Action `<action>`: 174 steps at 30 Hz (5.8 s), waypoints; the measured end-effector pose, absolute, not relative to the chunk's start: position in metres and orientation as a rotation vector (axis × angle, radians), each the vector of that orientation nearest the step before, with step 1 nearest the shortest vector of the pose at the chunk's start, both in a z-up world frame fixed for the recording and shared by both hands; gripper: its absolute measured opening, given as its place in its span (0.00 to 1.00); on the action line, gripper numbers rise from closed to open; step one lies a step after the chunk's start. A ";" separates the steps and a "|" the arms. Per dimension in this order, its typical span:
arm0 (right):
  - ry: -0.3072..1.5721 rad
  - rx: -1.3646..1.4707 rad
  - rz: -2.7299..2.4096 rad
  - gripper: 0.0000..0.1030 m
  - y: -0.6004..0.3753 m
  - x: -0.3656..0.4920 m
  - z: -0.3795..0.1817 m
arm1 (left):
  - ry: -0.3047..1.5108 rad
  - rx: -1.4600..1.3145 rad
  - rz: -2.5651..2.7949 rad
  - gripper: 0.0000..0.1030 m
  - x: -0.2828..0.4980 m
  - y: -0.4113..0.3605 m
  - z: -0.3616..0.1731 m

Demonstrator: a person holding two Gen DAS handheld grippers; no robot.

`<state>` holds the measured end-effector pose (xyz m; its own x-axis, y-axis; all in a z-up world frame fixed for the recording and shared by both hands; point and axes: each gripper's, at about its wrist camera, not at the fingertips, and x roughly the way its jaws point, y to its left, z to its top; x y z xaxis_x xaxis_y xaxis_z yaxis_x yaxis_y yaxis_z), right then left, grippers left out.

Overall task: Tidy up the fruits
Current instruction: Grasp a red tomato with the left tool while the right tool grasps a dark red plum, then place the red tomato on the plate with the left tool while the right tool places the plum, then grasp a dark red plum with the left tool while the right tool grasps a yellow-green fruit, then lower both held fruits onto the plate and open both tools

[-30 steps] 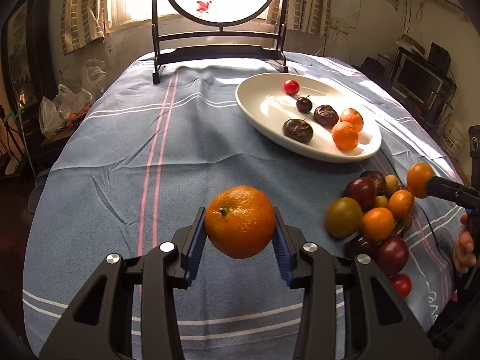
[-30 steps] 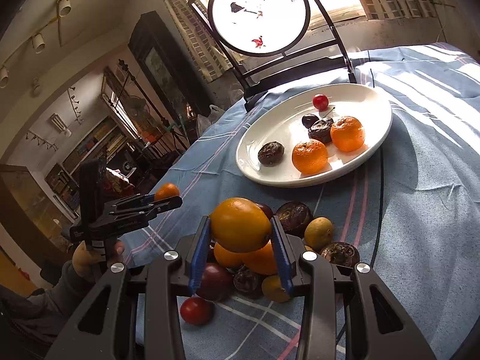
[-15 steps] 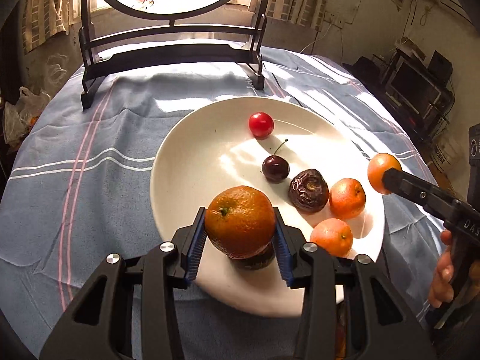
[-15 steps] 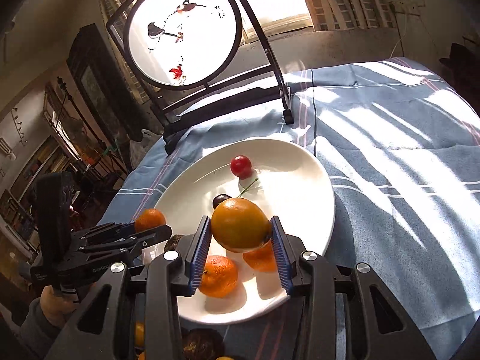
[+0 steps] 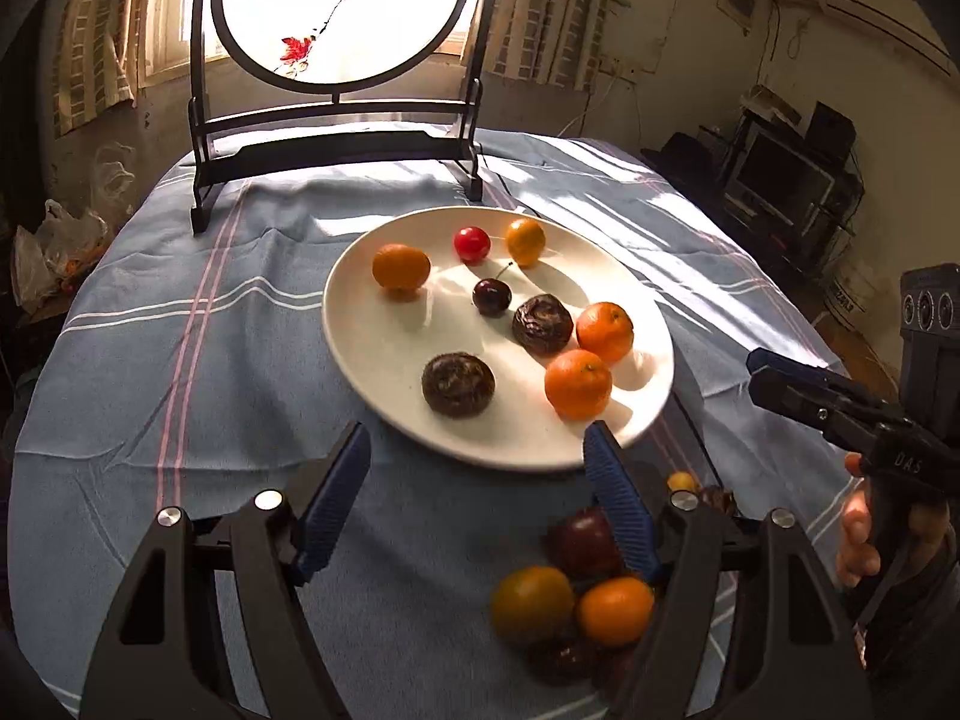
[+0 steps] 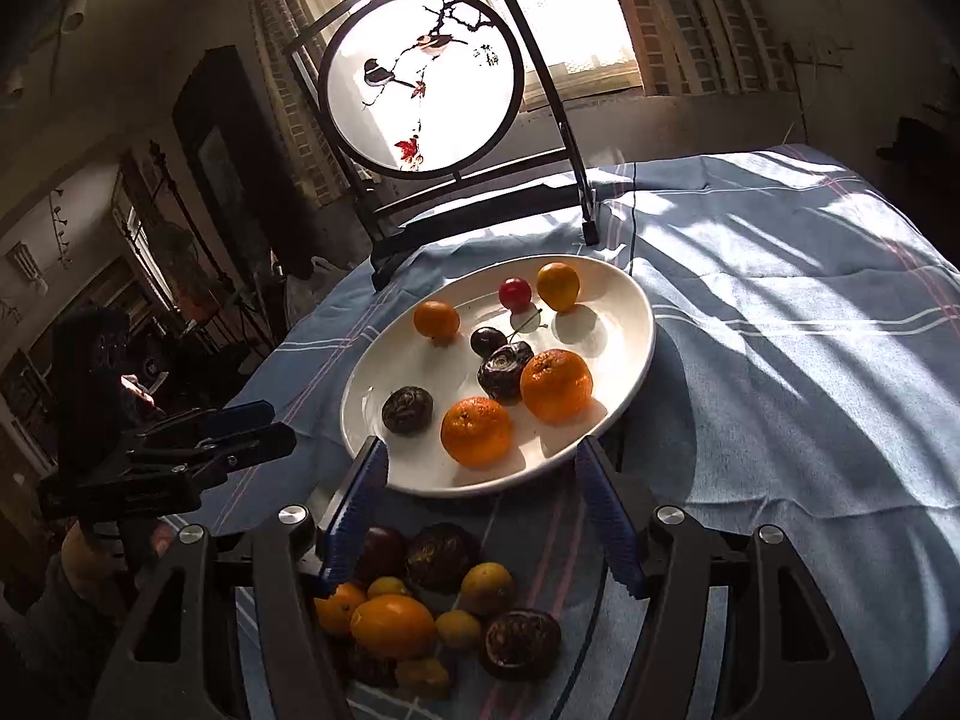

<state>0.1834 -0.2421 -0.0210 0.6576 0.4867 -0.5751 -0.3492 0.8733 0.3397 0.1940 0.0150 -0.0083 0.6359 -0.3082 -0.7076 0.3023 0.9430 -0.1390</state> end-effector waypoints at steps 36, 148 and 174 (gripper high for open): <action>0.638 0.204 0.501 0.62 -0.270 0.108 -0.043 | 0.814 0.025 -0.455 0.29 0.053 -0.035 -0.067; 0.848 0.188 0.693 0.25 -0.228 0.114 -0.056 | 0.669 -0.087 -0.422 0.25 0.110 0.027 -0.044; 0.857 0.251 0.508 0.40 -0.186 0.318 -0.024 | 0.824 -0.163 -0.333 0.36 0.290 0.022 -0.029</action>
<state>0.3177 -0.1857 -0.0236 0.5460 0.5217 -0.6555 -0.3248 0.8531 0.4083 0.2903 0.0224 -0.0292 0.6312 -0.3524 -0.6909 0.2269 0.9358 -0.2699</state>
